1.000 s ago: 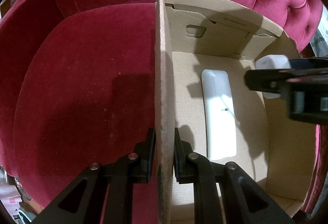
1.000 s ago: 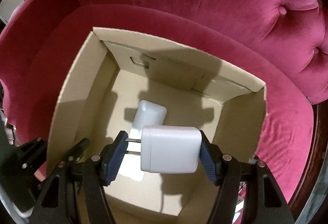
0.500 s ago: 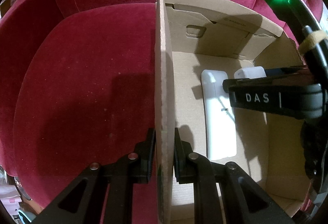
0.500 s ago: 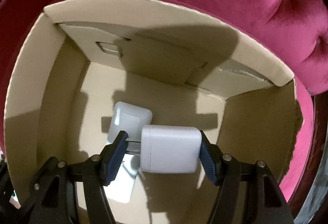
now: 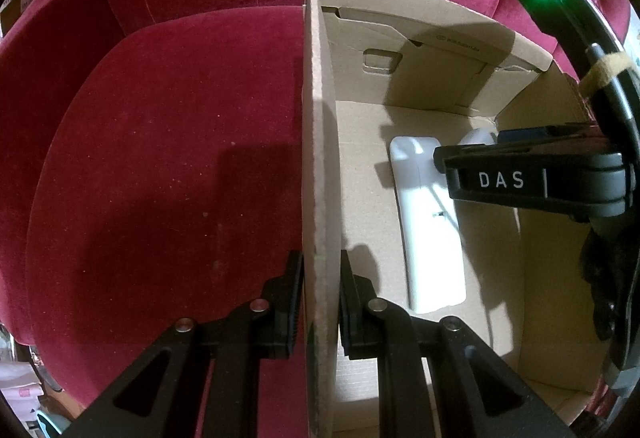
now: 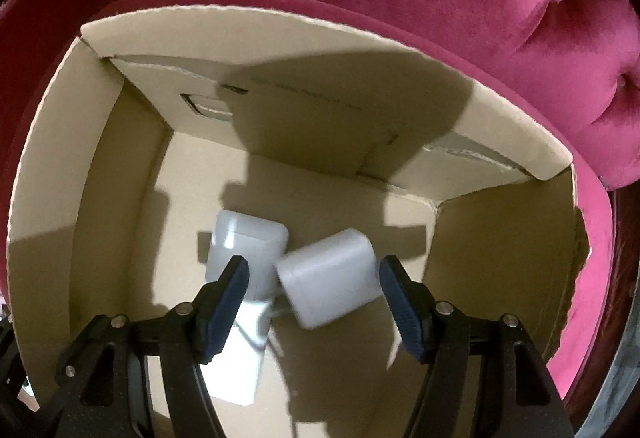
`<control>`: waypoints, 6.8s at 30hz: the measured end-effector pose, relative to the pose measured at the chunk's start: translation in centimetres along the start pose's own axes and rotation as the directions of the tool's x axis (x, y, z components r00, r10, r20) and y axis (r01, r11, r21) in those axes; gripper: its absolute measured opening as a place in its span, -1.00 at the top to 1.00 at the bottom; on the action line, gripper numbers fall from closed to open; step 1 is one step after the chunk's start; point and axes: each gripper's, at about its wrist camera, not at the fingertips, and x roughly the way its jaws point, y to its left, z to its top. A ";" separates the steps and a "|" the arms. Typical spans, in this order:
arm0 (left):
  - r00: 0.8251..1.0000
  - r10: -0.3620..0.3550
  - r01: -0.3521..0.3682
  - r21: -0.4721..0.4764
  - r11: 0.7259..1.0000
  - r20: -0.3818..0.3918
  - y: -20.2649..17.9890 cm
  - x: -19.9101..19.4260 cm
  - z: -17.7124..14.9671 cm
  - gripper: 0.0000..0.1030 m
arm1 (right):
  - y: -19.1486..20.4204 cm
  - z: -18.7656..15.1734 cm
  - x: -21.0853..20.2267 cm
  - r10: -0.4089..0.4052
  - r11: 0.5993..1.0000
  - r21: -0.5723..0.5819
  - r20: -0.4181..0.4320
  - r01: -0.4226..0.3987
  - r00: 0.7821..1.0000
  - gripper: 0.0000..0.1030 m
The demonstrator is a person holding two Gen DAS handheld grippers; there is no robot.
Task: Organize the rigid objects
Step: 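Lower the charger beside the white device and open the right gripper, then move the right gripper out of the box toward the small white cube charger, then close the right gripper on the small white cube charger, then lift the cube charger with the right gripper and carry it over the box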
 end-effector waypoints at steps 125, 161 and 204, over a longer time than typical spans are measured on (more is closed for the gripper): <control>1.000 0.016 -0.016 0.004 1.000 0.001 -0.4 0.2 0.0 0.68 | -14.9 -21.2 1.7 -0.018 0.956 0.295 0.075 -0.005 0.997 0.20; 1.000 0.019 -0.019 0.000 1.000 0.001 -0.5 0.3 -0.1 0.68 | -12.6 -15.0 -8.5 -0.041 0.969 0.246 0.084 0.019 0.996 0.20; 1.000 0.003 -0.003 -0.010 1.000 0.000 0.1 0.0 0.1 0.67 | 0.1 -7.2 -10.3 0.086 0.995 0.034 0.147 -0.092 0.985 0.20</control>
